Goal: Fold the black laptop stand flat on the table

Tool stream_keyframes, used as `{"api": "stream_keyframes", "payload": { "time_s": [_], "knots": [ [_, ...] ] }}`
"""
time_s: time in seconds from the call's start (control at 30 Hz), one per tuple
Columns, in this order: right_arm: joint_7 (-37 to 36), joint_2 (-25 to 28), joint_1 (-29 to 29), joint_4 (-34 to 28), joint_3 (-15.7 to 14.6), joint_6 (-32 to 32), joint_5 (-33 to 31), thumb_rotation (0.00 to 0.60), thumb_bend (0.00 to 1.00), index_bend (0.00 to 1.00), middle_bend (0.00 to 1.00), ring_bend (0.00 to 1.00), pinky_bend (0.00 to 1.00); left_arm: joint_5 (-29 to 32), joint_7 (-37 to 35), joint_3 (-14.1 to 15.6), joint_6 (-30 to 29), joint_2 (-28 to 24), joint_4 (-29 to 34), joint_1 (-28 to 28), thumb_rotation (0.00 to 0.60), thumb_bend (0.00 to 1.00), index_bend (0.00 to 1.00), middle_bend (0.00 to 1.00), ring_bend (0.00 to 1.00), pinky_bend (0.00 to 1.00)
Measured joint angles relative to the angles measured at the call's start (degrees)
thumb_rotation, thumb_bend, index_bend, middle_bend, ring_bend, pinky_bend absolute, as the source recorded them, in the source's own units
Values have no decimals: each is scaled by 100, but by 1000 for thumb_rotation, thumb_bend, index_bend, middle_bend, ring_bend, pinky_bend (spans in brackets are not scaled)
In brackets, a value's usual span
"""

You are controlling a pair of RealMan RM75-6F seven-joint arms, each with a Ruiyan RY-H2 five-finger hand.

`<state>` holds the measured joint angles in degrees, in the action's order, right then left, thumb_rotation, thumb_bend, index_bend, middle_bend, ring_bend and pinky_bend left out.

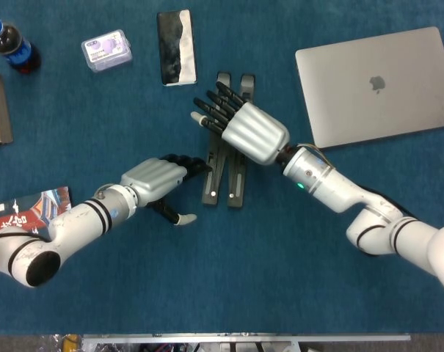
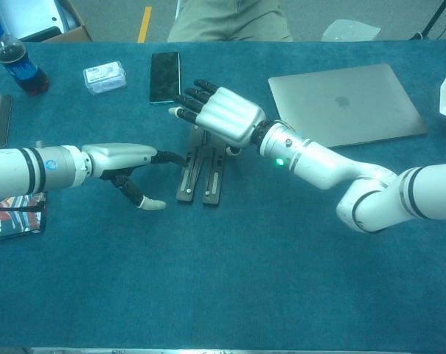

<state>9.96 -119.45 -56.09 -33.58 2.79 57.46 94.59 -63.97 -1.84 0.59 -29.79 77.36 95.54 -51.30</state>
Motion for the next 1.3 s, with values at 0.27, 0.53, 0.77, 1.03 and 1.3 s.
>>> {"api": "stream_keyframes", "payload": {
  "time_s": [0.27, 0.53, 0.77, 1.03, 1.3],
  "knots": [
    [-99, -53, -82, 82, 42, 4, -39, 600, 0, 0, 0, 0, 33, -4, -77, -16, -15, -118, 83, 33, 400, 280, 17, 40, 0, 39],
    [-704, 423, -171, -498, -14, -63, 9, 600, 0, 0, 0, 0, 33, -136, 83, 32, -465, -556, 317, 207, 404, 280, 4, 29, 0, 39],
    [-1708, 1441, -390, -1971, -75, -696, -59, 600, 0, 0, 31, 0, 33, -537, 138, 87, -1271, -1016, 622, 633, 403, 280, 4, 29, 0, 39],
    [-2099, 2219, -894, -2806, -198, -1818, -97, 600, 0, 0, 42, 0, 32, -1136, -383, 130, -1938, -1556, 838, 1207, 405, 280, 4, 29, 0, 39],
    [-2087, 2339, -1453, -2874, -214, -2408, -18, 600, 0, 0, 42, 0, 33, -1308, -736, 138, -2055, -1703, 775, 1429, 404, 280, 4, 26, 0, 39]
  ]
}}
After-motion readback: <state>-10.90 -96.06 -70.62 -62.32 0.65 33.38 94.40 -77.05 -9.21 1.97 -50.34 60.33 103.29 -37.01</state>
